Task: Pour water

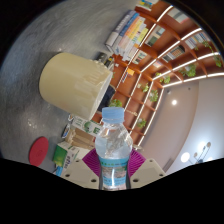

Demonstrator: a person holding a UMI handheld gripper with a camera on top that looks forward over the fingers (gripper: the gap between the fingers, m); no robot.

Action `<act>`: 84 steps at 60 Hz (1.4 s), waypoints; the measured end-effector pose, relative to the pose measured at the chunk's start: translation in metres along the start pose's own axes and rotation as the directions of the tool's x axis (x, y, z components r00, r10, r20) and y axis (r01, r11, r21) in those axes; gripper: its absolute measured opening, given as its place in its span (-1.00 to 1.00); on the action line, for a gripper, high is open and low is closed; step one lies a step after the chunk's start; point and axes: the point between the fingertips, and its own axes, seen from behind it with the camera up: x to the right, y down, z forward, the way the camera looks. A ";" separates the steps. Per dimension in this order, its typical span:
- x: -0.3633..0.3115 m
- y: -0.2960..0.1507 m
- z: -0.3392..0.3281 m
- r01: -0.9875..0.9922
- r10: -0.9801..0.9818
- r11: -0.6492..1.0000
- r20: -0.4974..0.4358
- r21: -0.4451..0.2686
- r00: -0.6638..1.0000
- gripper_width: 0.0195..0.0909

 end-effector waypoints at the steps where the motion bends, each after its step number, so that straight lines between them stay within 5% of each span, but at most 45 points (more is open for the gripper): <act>1: 0.001 -0.001 0.001 0.026 -0.026 1.000 -0.007 0.000 1.000 -0.70; 14: 0.013 -0.015 0.002 0.116 -0.114 0.993 -0.066 0.028 0.991 -0.70; 21: 0.010 -0.011 -0.003 -0.061 0.062 0.998 -0.027 0.031 0.998 -0.69; 27: -0.005 0.008 -0.007 -0.382 0.384 0.923 0.062 -0.037 0.921 -0.69; 38: -0.036 0.019 -0.022 -0.914 0.932 0.344 0.199 -0.213 0.304 -0.63; 45: -0.056 0.020 -0.028 -0.941 0.968 -0.108 0.183 -0.321 -0.173 -0.63; 51: -0.072 0.027 -0.030 -0.875 0.909 -0.326 0.136 -0.357 -0.394 -0.63; 84: -0.119 0.022 -0.023 -0.856 0.893 -0.391 0.088 -0.338 -0.442 -0.63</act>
